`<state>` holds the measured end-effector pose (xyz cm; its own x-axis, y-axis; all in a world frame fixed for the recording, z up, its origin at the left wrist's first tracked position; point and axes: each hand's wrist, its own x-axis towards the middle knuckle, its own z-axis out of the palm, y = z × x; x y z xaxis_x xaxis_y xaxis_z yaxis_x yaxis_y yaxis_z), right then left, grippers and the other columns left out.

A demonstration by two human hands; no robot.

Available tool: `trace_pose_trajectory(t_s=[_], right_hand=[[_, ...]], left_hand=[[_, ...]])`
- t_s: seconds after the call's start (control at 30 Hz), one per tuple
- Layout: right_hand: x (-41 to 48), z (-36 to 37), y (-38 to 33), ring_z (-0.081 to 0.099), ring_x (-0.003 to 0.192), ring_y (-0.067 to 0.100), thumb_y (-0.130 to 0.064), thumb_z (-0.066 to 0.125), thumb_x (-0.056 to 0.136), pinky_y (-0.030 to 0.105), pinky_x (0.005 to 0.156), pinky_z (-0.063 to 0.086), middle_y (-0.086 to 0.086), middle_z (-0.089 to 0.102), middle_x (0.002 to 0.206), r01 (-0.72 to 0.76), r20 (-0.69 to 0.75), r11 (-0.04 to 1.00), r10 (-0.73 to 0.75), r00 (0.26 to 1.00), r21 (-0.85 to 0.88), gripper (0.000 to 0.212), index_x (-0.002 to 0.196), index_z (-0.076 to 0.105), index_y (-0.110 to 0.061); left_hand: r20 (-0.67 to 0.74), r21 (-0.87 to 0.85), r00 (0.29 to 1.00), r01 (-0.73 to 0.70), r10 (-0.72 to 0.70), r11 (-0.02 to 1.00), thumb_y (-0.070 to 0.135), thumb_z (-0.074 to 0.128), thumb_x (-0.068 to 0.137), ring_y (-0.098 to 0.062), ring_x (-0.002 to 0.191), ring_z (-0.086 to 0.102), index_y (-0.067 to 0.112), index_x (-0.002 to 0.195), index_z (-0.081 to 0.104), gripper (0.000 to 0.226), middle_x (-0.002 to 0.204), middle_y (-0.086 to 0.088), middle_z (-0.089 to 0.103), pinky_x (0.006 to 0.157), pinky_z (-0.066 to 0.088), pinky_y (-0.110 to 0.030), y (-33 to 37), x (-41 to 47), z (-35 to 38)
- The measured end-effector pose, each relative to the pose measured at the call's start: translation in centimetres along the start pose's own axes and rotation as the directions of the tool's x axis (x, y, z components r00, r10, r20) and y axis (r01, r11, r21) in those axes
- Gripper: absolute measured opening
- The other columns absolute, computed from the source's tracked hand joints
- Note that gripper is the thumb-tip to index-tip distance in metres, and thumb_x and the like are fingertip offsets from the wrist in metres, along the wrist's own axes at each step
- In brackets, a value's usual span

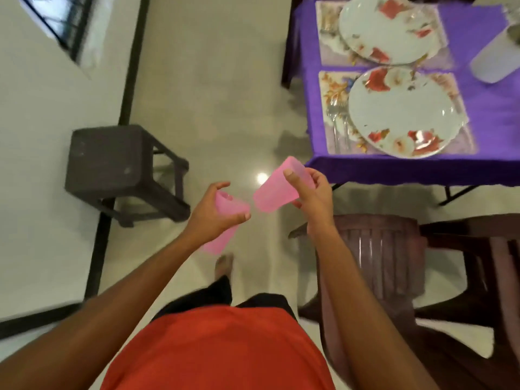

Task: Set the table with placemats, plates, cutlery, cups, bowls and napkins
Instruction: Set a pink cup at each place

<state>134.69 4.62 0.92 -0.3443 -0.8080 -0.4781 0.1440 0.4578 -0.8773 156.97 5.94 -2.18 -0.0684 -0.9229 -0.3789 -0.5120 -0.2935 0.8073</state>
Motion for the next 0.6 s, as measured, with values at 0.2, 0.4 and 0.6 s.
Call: trace_pose_trajectory(t_s=[0.2,0.4,0.6], right_hand=[[8.3,0.6,-6.2,0.063,0.109,0.016,-0.047,0.091,0.063,0.047,0.091,0.057,-0.007,0.06,0.119,0.139,-0.095,0.986,-0.148,0.984,-0.097,0.074,0.123,0.053,-0.026],[17.5,-4.0,-9.9,0.055,0.118,0.015,-0.042,0.09,0.068,0.026,0.089,0.051,-0.003,0.057,0.129,0.173,-0.298,0.983,-0.184,0.937,-0.062,0.078,0.13,0.047,-0.027],[25.1,-11.3,-13.5,0.059,0.115,0.016,-0.041,0.09,0.07,0.03,0.085,0.052,-0.005,0.059,0.126,0.166,-0.545,0.986,-0.143,0.826,-0.006,0.08,0.134,0.044,-0.028]], left_hand=[[0.042,0.044,0.989,-0.147,0.145,0.988,0.066,0.085,0.053,-0.014,0.107,0.056,0.036,0.136,0.043,0.097,0.12,0.008,0.06,0.08,0.043,-0.023,8.6,14.1,-2.4],[0.118,0.038,0.958,-0.267,0.261,0.963,0.074,0.077,0.043,-0.012,0.11,0.057,0.03,0.135,0.048,0.106,0.119,0.013,0.062,0.091,0.045,-0.029,17.6,25.7,2.1],[0.305,0.014,0.915,-0.282,0.265,0.959,0.072,0.083,0.039,-0.017,0.111,0.061,0.038,0.122,0.053,0.095,0.123,0.012,0.061,0.091,0.053,-0.037,24.8,33.6,9.0]])
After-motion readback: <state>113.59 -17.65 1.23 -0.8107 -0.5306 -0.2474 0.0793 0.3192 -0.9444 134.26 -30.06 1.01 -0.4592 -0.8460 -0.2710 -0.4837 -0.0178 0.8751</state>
